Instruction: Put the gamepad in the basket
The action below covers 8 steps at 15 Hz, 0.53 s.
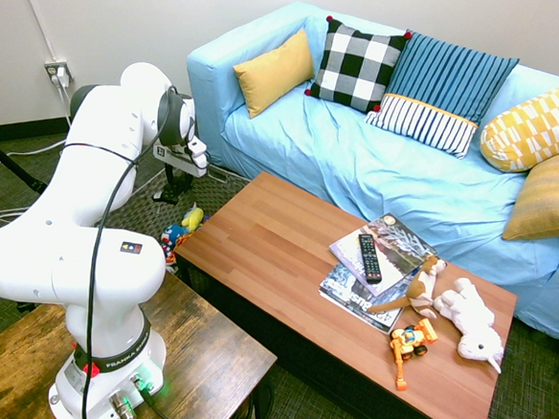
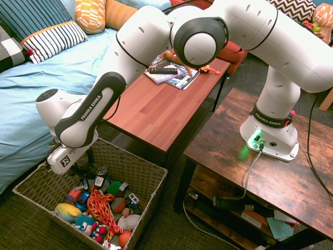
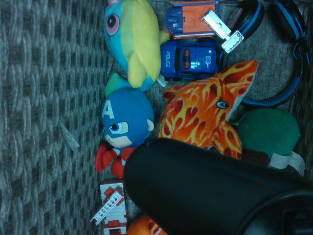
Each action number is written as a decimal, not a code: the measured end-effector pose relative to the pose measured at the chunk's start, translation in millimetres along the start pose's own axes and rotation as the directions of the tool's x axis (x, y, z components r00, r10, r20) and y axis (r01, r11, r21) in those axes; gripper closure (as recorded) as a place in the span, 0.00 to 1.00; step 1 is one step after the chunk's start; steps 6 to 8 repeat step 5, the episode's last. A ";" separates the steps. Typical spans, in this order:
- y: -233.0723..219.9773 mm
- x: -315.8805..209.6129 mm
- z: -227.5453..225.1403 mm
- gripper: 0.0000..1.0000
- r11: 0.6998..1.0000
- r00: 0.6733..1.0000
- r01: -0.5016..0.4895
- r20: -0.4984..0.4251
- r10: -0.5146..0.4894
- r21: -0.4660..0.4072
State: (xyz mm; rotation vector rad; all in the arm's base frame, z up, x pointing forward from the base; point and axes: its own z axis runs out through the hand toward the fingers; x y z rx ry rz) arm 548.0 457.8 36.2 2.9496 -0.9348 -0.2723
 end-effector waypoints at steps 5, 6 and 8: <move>-14.5 -6.4 -8.1 0.00 1.000 1.000 -0.003 0.005 0.003 -0.009; -14.5 -6.4 -8.1 0.00 1.000 1.000 -0.003 0.005 0.003 -0.009; -14.5 -6.4 -8.1 0.00 1.000 1.000 -0.003 0.005 0.003 -0.009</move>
